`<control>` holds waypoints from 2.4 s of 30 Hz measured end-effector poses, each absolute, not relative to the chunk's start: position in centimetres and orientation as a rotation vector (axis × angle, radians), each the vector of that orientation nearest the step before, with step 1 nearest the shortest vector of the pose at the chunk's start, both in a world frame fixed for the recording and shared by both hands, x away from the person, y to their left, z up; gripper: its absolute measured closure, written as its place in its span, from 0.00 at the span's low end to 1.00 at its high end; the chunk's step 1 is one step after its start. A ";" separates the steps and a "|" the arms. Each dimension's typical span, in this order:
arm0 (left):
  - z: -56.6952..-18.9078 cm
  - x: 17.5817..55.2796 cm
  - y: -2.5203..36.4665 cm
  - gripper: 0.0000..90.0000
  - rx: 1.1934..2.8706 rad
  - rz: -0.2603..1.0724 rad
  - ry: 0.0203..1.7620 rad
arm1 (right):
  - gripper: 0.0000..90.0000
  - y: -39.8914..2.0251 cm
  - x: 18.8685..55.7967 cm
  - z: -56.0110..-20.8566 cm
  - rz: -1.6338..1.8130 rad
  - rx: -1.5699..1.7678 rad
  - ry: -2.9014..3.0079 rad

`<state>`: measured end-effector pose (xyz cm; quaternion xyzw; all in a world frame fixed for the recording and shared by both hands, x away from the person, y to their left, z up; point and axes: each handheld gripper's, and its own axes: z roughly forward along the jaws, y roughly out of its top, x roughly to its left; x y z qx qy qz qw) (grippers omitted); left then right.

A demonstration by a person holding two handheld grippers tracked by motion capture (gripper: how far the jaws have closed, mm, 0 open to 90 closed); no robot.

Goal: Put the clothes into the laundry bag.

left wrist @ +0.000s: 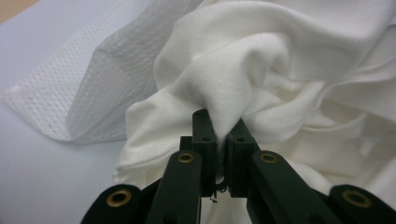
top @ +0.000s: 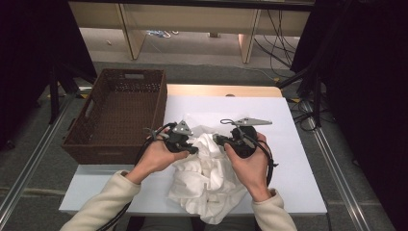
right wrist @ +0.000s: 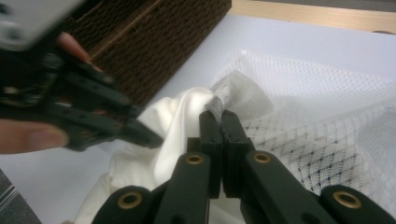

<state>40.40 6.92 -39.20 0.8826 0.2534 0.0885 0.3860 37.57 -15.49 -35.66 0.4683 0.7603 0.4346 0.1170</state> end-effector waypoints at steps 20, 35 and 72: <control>-40.5 40.2 1.7 0.94 2.196 0.256 0.652 | 1.00 -14.5 36.9 -35.4 1.293 1.332 2.240; -40.8 39.5 4.4 0.40 2.099 0.251 0.610 | 1.00 -14.9 37.0 -35.4 1.284 1.347 2.268; -39.2 37.4 5.6 0.84 2.064 0.134 0.709 | 1.00 -14.7 37.0 -35.5 1.252 1.349 2.243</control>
